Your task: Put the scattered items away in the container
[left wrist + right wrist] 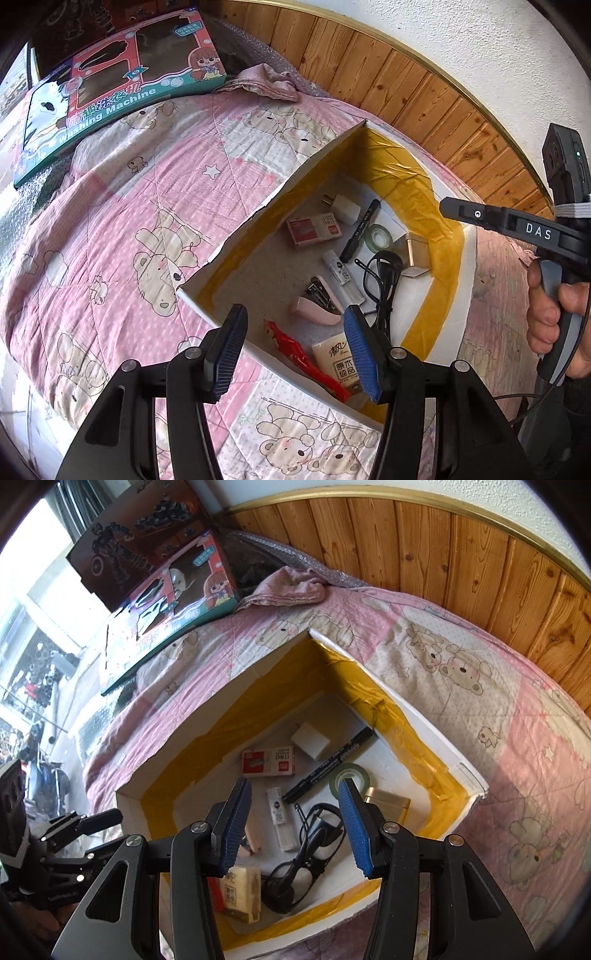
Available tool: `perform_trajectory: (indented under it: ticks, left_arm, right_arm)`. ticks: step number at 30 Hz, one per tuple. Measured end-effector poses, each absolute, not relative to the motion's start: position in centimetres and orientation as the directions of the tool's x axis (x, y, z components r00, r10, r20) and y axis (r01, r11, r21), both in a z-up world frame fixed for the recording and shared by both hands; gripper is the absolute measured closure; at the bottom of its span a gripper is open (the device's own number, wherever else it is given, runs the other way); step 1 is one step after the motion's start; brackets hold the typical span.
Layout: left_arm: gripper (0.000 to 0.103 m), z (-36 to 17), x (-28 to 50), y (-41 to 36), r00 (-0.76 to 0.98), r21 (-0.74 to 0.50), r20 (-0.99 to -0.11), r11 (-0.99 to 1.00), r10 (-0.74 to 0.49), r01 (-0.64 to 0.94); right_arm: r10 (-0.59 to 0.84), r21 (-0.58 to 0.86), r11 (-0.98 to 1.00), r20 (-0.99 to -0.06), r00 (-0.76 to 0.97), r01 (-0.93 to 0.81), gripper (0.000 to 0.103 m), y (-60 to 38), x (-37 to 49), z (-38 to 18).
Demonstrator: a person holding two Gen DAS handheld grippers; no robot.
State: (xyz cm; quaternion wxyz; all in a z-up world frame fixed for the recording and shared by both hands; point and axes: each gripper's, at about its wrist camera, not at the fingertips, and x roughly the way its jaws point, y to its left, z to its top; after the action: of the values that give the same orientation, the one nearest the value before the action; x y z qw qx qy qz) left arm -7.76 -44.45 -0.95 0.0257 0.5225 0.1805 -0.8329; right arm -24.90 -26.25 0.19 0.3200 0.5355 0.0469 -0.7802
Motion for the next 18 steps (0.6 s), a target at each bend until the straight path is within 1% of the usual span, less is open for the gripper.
perform_trajectory:
  ticks: [5, 8, 11, 18]
  left_arm:
    - [0.047, -0.1, -7.3, -43.3, -0.451, -0.284, -0.878, -0.932, 0.159, 0.224]
    - [0.047, 0.1, -7.0, -42.5, -0.434, -0.293, -0.883, -0.931, 0.176, 0.218]
    - [0.044, 0.7, -6.6, -41.4, -0.435, -0.293, -0.882, -0.935, 0.183, 0.200]
    - [0.043, 2.1, -5.4, -39.3, -0.447, -0.292, -0.874, -0.942, 0.192, 0.167]
  right_arm:
    - [-0.424, 0.229, -0.780, -0.877, -0.224, 0.582, 0.051, -25.5, -22.0, 0.6]
    - [-0.398, 0.177, -0.769, -0.885, -0.243, 0.614, 0.051, -25.2, -20.2, 1.1]
    - [-0.375, 0.137, -0.760, -0.891, -0.257, 0.635, 0.051, -24.9, -18.5, 1.4]
    - [-0.305, 0.033, -0.726, -0.911, -0.279, 0.687, 0.051, -24.9, -14.2, 1.9]
